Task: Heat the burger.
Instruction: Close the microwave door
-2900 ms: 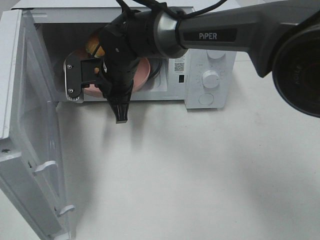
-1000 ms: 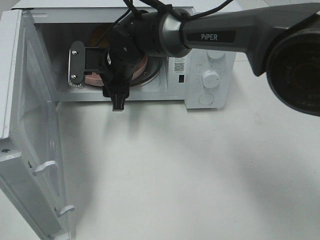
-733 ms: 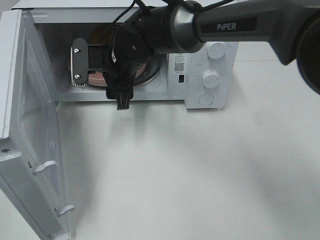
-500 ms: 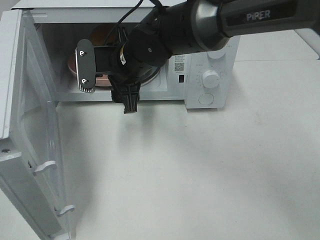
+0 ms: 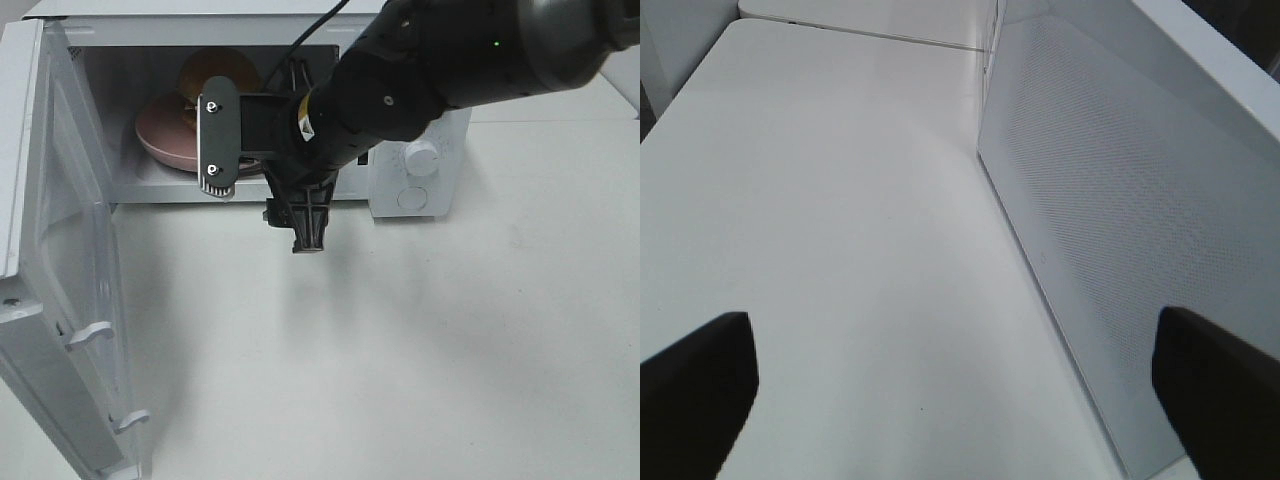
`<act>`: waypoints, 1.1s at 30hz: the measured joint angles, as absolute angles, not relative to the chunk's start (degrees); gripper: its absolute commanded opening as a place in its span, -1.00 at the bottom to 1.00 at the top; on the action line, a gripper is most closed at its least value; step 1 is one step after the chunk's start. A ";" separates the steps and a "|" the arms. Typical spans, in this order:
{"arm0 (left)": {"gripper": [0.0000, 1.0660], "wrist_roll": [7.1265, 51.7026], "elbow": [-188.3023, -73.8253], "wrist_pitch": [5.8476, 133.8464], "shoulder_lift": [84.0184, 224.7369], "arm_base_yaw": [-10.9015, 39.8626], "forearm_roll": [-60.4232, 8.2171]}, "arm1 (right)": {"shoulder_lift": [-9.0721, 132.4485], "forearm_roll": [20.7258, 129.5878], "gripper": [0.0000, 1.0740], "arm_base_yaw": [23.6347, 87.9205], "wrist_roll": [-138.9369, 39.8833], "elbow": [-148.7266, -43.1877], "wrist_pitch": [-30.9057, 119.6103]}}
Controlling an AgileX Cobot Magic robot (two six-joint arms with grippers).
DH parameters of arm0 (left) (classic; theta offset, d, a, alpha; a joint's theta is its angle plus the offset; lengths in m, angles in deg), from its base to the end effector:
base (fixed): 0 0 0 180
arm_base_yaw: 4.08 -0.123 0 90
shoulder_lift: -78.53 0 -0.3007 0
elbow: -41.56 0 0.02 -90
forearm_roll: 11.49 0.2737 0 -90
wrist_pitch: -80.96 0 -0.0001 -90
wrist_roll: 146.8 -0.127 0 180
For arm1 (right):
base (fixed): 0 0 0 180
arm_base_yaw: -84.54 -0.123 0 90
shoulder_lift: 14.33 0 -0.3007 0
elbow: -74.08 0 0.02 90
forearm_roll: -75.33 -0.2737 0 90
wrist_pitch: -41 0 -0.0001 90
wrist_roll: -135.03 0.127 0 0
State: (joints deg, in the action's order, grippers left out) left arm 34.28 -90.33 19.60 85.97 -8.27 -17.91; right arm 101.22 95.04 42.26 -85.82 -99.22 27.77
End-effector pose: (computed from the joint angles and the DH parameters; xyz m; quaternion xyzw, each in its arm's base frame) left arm 0.0299 -0.0103 0.2763 -0.0363 0.8501 -0.0417 0.5237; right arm 0.3482 0.3034 0.1760 -0.7092 0.5898 -0.0947 0.3744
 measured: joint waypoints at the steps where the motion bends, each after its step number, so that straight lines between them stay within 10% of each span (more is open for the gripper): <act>1: 0.92 34.28 -90.33 19.60 85.97 -8.27 -17.91 | 100.13 95.04 0.39 42.26 -84.85 -97.96 27.77; 33: 0.92 34.28 -90.33 19.60 85.97 -8.27 -17.91 | 61.00 88.51 0.39 42.26 -42.97 -67.71 19.06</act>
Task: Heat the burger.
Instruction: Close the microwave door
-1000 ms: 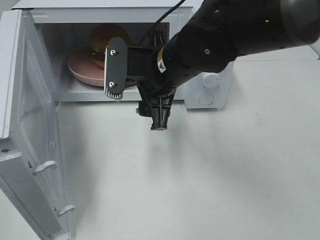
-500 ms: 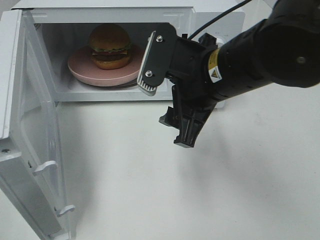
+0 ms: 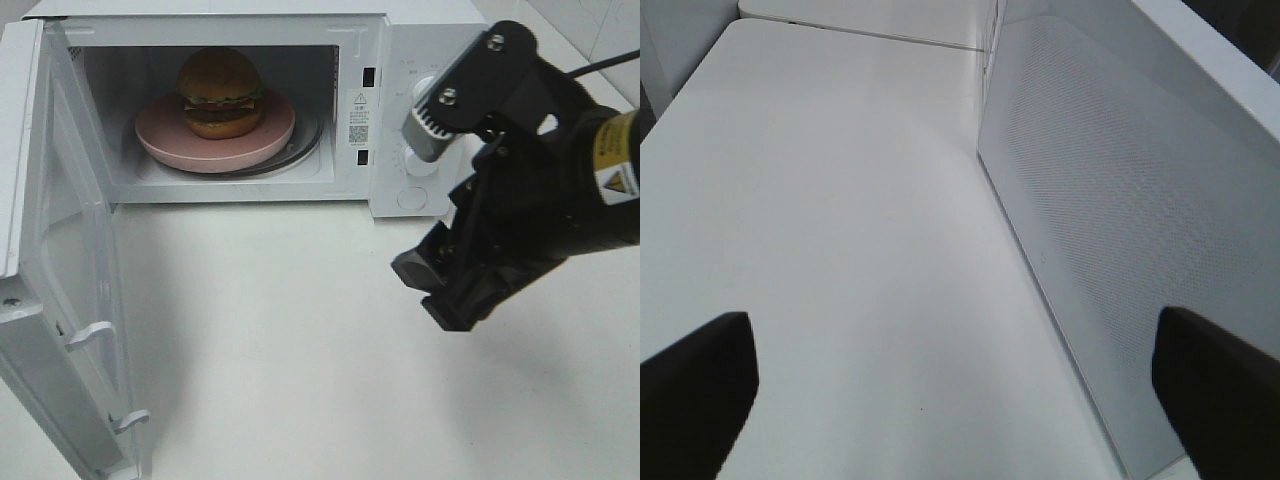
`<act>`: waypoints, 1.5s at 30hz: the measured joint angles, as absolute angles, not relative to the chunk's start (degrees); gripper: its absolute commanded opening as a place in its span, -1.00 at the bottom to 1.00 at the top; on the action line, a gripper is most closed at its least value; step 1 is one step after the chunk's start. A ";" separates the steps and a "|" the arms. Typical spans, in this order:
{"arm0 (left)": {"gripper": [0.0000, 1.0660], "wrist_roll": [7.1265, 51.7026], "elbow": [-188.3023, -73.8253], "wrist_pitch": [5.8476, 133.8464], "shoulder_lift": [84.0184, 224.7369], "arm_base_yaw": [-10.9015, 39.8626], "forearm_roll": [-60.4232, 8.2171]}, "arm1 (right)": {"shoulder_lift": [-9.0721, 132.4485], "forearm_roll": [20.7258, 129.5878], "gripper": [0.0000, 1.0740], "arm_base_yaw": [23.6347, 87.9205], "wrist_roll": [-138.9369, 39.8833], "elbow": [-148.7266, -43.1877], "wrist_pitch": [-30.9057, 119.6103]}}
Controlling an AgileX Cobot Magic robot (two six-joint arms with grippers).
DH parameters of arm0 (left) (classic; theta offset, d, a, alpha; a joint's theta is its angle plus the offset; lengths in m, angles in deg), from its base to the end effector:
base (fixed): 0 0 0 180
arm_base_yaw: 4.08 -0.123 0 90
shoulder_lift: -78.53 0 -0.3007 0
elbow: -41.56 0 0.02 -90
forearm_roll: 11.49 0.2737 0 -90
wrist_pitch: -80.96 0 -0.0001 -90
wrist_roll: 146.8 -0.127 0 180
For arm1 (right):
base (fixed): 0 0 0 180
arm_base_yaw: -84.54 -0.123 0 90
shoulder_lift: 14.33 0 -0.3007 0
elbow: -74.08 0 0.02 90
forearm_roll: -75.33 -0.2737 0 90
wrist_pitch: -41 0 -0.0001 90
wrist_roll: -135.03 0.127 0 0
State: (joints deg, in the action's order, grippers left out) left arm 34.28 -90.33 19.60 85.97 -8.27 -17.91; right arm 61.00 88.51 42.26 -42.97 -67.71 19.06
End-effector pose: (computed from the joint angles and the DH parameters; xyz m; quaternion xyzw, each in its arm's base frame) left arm 0.0299 -0.0103 0.2763 -0.0363 0.8501 -0.0417 0.5237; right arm 0.2087 0.1751 0.2334 -0.3938 0.8348 0.0677 0.3787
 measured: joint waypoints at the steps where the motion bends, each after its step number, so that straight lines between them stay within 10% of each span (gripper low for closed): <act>1: 0.92 34.28 -90.33 19.60 85.97 -8.27 -17.91 | 61.00 88.51 0.39 42.26 -42.97 -67.71 19.06; 21: 0.92 34.28 -90.33 19.60 85.97 -8.27 -17.91 | 33.50 75.33 0.39 42.26 -40.04 -67.02 -17.27; 45: 0.92 34.28 -90.33 19.60 85.97 -8.27 -17.91 | 11.84 77.56 0.44 50.16 -35.00 -61.41 -26.04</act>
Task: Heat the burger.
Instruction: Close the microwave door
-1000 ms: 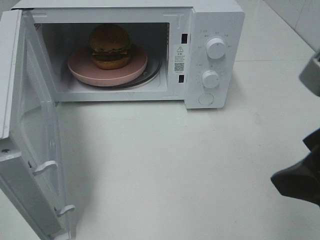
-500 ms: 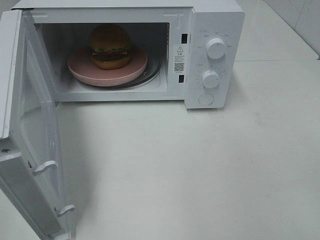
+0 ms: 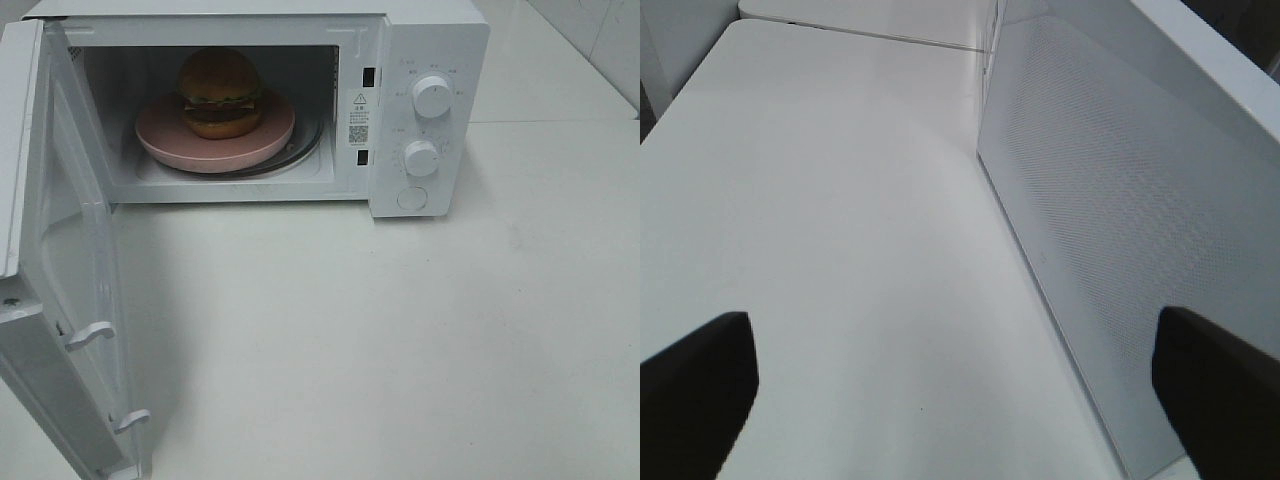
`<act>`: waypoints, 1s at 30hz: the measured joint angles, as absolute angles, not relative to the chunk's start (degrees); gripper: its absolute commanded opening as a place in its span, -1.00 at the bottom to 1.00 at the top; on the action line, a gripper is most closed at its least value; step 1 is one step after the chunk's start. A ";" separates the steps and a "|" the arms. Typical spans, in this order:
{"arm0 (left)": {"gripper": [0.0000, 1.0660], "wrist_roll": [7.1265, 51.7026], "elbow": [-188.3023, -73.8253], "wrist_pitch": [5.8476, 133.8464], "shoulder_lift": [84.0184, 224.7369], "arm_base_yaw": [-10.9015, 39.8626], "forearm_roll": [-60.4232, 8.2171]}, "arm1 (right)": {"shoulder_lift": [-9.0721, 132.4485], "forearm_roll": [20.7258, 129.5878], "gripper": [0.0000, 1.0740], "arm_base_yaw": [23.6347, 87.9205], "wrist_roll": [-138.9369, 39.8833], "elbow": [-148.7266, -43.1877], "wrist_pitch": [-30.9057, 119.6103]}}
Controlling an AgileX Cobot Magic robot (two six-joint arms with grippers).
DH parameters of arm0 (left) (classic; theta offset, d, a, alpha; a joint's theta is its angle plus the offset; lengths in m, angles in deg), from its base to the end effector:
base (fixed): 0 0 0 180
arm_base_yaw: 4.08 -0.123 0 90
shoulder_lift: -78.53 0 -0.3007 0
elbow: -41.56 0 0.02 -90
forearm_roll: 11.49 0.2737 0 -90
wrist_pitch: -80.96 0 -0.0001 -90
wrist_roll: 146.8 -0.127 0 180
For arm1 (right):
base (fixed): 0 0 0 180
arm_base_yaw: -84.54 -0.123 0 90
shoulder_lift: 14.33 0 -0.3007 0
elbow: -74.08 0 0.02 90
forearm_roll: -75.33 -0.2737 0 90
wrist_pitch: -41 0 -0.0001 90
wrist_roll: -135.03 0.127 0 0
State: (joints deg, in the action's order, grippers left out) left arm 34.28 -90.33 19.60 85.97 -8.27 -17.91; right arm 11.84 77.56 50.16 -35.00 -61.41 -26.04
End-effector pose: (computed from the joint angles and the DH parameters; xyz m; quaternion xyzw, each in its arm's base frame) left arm 0.0299 -0.0103 0.2763 -0.0363 0.8501 -0.0417 0.5237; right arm 0.0580 0.0342 0.2711 -0.1977 0.9113 0.1181 0.3413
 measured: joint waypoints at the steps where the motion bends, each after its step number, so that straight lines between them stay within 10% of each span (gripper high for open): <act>1: 0.92 34.28 -90.33 19.60 85.97 -8.27 -17.91 | 11.10 77.56 0.44 51.37 -35.52 -61.12 -26.15; 21: 0.92 34.28 -90.33 19.60 85.97 -8.27 -17.91 | -7.18 74.81 0.42 76.17 -42.16 -60.03 -26.04; 30: 0.92 34.28 -90.33 19.60 85.97 -8.27 -17.91 | -7.18 74.53 0.42 77.49 -42.28 -59.80 -25.58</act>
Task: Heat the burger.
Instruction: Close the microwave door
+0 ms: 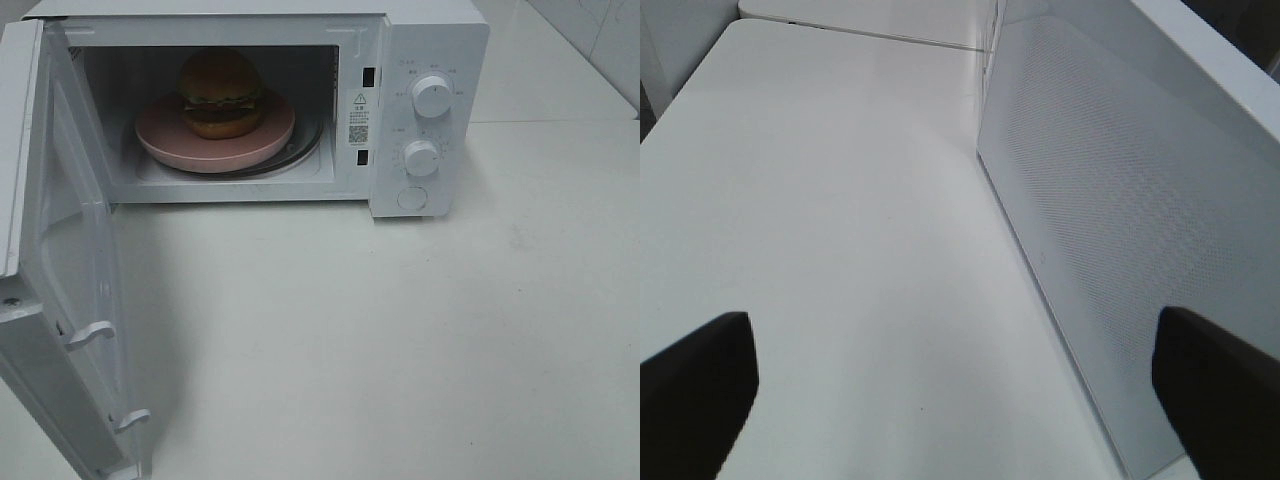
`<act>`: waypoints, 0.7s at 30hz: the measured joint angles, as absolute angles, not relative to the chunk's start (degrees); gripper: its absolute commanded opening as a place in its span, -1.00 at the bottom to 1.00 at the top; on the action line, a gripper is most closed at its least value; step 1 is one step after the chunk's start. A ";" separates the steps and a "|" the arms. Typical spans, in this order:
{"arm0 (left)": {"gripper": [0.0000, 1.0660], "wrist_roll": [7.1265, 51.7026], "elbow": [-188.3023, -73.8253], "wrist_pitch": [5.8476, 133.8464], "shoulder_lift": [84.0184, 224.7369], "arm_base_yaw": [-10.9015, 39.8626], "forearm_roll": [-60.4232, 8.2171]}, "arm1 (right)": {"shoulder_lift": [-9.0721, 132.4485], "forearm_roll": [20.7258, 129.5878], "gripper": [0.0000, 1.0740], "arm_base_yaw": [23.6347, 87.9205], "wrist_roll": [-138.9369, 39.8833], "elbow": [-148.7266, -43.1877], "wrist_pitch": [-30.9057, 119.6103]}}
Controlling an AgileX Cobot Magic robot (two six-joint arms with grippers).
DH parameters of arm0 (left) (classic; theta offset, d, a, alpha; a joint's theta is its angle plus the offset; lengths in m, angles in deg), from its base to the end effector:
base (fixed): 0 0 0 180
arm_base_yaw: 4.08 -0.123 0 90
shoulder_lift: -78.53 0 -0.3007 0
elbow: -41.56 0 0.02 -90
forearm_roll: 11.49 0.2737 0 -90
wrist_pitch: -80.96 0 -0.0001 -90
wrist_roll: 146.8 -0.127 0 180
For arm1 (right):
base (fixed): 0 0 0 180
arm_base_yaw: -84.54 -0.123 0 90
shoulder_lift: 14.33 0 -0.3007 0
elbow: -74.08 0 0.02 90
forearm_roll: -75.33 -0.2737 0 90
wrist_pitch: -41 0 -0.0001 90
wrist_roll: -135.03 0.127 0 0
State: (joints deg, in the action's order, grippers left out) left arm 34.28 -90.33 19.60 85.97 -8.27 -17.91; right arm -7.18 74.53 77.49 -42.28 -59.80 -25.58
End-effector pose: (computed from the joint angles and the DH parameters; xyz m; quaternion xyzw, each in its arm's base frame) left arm 0.0299 -0.0103 0.2763 -0.0363 0.8501 -0.0417 0.5237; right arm 0.0188 0.0040 0.2769 -0.0337 0.8647 0.0495 0.4987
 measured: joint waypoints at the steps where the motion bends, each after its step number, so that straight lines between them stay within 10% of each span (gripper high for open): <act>1: 0.92 34.28 -90.33 19.60 85.97 -8.27 -17.91 | -7.18 74.53 0.42 77.49 -42.28 -59.80 -25.58; 21: 0.92 34.28 -90.33 19.60 85.97 -8.27 -17.91 | -7.18 73.72 0.41 77.49 -42.62 -56.88 -16.87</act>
State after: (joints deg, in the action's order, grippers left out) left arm 34.28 -90.33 19.60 85.97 -8.27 -17.91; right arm -7.18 73.72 77.49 -42.62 -56.88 -16.87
